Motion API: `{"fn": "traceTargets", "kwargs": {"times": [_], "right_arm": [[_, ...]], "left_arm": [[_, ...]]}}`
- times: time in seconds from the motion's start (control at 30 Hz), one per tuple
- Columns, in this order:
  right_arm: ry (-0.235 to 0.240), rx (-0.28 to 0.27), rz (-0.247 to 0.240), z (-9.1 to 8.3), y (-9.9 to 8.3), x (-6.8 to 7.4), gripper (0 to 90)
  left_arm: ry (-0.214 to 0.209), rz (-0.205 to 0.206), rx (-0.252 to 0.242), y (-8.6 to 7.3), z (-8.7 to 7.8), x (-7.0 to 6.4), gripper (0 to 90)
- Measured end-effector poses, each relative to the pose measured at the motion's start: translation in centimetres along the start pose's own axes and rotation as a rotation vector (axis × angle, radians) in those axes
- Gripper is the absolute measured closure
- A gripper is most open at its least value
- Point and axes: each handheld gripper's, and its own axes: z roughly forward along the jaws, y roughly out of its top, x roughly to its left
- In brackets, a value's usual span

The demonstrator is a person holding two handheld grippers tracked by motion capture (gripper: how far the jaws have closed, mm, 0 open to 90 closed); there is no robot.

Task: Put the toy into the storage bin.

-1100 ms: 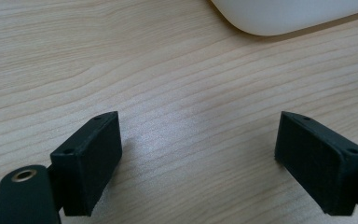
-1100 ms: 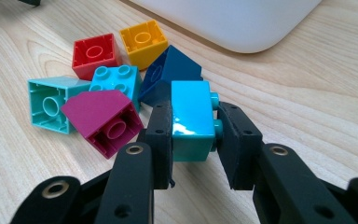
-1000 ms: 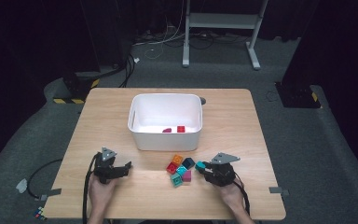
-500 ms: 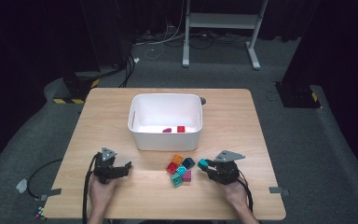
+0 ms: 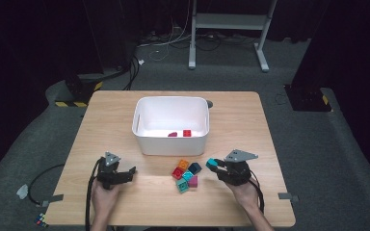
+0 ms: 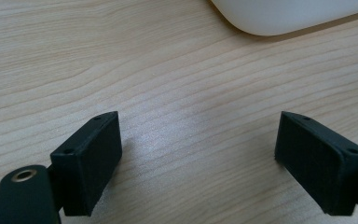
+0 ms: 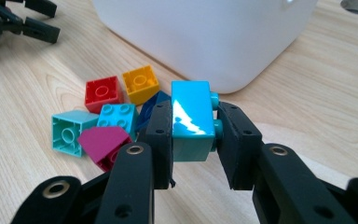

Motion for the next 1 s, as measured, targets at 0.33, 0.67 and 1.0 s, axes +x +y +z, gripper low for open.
{"fn": "traceTargets", "kwargs": {"times": [0.33, 0.67, 1.0], "right_arm": [[-0.001, -0.014, 0.0, -0.7, 1.5, -0.6, 67.9], [0.02, -0.044, 0.01, -1.9, 3.7, -1.3, 67.9], [0.029, -0.088, -0.001, -3.7, 6.7, -2.0, 68.0]], "left_arm": [[0.0, 0.0, 0.0, 0.0, 0.0, 0.0, 14.7], [0.0, 0.0, 0.0, 0.0, 0.0, 0.0, 14.7], [0.0, 0.0, 0.0, 0.0, 0.0, 0.0, 14.7]]}}
